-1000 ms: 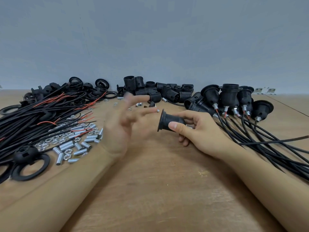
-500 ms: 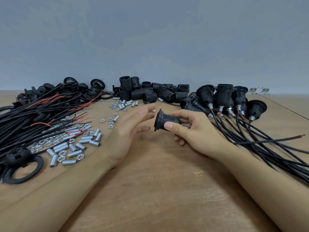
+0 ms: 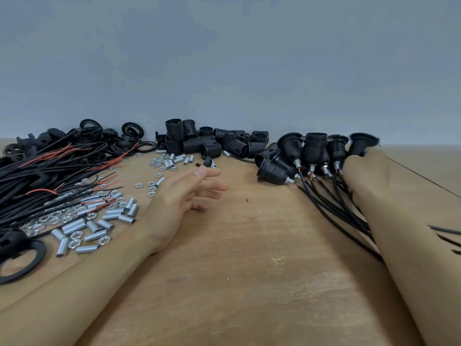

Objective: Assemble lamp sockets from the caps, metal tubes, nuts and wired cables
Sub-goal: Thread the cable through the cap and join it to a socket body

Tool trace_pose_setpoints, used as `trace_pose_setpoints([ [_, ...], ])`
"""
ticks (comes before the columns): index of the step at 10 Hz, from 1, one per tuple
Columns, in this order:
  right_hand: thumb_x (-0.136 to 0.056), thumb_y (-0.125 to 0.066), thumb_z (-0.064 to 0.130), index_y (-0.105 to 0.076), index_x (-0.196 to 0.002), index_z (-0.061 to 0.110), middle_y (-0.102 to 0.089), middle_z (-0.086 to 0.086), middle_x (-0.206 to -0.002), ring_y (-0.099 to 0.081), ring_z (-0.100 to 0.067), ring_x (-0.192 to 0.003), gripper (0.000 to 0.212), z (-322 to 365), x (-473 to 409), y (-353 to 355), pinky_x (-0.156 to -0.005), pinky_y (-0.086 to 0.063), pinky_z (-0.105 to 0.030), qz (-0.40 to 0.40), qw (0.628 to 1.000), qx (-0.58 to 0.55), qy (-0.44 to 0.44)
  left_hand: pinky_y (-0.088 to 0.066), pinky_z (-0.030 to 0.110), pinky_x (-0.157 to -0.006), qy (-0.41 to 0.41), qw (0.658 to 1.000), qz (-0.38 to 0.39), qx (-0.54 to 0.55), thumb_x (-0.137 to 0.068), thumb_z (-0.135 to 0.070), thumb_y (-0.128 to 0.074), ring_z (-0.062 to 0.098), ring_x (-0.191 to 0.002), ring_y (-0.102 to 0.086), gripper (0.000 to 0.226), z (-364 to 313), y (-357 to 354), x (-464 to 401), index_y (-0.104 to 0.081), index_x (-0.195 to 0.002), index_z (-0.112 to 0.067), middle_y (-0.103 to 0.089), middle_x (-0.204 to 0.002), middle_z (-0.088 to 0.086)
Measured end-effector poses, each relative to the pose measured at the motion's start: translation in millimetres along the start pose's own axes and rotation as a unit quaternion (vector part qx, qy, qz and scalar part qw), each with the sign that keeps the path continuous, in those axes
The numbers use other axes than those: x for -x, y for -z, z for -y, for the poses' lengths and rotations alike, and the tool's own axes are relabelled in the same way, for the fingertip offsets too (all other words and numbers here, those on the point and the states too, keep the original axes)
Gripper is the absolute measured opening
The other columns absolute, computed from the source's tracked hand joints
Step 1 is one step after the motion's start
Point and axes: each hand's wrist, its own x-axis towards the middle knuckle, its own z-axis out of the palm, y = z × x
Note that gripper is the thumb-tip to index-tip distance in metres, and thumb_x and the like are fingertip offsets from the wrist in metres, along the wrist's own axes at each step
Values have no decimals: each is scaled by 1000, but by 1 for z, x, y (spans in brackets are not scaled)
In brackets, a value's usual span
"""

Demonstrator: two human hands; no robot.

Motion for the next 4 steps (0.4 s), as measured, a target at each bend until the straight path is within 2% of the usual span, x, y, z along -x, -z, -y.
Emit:
trace_pose_setpoints([
  [1, -75, -41, -4, -48, -88, 8, -40, -5, -70, -35, -20, -58, 19, -3, 1, -4, -50, -22, -28, 18, 999, 35, 28, -48, 42, -80, -2, 1000, 6, 3, -88, -43, -48, 29, -92, -68, 46, 0, 0, 1, -67, -112, -9, -74, -102, 16],
  [3, -74, -46, 7, -46, -81, 9, -45, -5, -69, -41, -25, -63, 7, 0, 6, -6, -53, -29, -29, -9, 992, 73, 105, -49, 35, -69, 3, 1000, 4, -3, -87, -46, -50, 25, -76, -66, 49, 0, -1, -1, -70, -104, -4, -74, -90, 17],
  [4, -87, -52, 22, -59, -110, 16, -64, -3, -100, -57, -23, -91, 25, 13, 17, -11, -80, -46, -31, -17, 983, 50, 178, -50, 33, -65, 5, 1000, 1, 12, -87, -47, -51, 25, -73, -65, 48, 0, -2, -1, -71, -99, -5, -73, -86, 17],
])
